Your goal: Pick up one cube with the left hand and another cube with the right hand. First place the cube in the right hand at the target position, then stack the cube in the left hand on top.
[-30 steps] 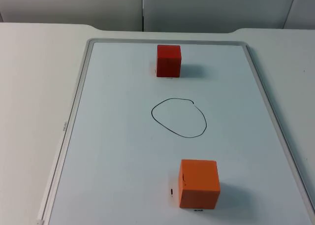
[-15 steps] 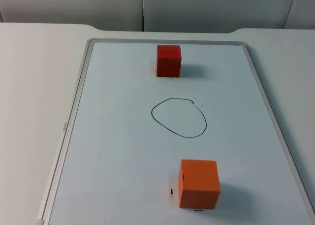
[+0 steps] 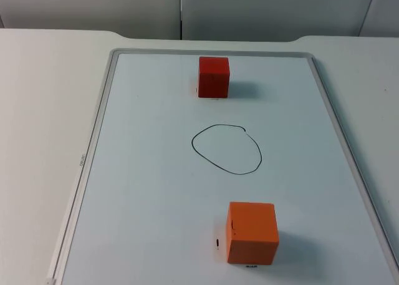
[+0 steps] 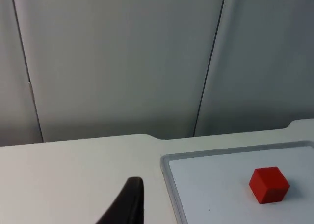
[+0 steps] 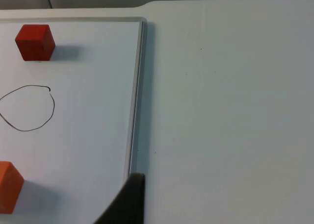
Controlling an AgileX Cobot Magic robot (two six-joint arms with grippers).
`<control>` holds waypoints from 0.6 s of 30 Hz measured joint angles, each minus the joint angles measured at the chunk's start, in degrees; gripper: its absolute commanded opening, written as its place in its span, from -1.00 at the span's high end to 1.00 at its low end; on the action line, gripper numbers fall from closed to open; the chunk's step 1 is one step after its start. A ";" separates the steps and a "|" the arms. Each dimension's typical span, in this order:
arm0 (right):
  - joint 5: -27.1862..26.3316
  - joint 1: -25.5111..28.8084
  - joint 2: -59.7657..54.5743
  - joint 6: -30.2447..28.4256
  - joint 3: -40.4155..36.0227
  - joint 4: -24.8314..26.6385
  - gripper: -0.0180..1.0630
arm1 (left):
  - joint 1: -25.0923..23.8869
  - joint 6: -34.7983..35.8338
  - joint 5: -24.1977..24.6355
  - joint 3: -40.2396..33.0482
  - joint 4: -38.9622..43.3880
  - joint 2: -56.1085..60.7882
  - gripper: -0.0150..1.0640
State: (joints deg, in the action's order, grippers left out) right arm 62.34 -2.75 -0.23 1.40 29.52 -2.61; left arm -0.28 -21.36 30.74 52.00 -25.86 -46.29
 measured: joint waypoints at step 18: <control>0.00 0.00 0.00 0.00 0.00 0.00 -0.96 | 12.30 -10.37 -2.86 22.70 -8.70 -48.25 -0.89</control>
State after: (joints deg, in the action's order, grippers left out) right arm 62.34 -2.75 -0.23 1.40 29.52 -2.61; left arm 12.02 -31.73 27.88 74.71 -34.56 -94.54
